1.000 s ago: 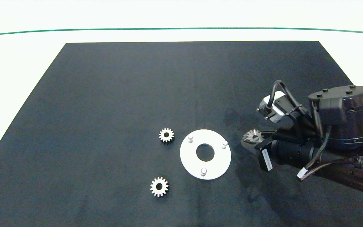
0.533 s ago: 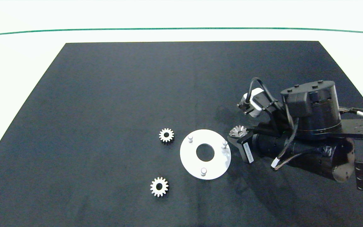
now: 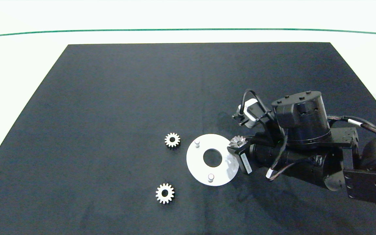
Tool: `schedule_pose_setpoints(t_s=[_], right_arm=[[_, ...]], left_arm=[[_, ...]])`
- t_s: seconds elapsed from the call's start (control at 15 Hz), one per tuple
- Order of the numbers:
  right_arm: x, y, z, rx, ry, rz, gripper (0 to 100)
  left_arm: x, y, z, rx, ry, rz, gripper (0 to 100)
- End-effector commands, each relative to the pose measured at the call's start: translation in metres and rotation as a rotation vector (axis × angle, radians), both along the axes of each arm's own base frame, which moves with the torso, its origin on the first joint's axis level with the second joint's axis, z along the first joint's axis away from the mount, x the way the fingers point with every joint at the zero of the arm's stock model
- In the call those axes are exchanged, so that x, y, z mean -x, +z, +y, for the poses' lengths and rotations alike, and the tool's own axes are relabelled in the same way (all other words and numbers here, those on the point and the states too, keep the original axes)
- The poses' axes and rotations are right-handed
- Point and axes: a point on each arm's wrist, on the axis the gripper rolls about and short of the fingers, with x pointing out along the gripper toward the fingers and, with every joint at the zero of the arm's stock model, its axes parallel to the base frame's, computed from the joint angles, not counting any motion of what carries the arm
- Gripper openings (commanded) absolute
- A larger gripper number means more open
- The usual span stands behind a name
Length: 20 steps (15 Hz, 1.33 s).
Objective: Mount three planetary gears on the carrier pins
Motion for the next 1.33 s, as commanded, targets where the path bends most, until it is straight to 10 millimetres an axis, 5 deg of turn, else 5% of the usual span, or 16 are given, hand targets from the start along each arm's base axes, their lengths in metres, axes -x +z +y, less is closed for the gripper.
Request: schedule_pose_setpoints(t_s=[0.07,1.33], right_arm=[[0.0001,-0.0012,0.0046,0.002,0.010,0.001,22],[-0.0063,-0.0083,0.0084,-0.002,-0.003,0.024,22]], left_arm=[[-0.0002,-0.0002,0.0000,0.000,-0.001,0.004,100],[0.0003,0.0000,0.0001,0.000,-0.002,0.001,100]])
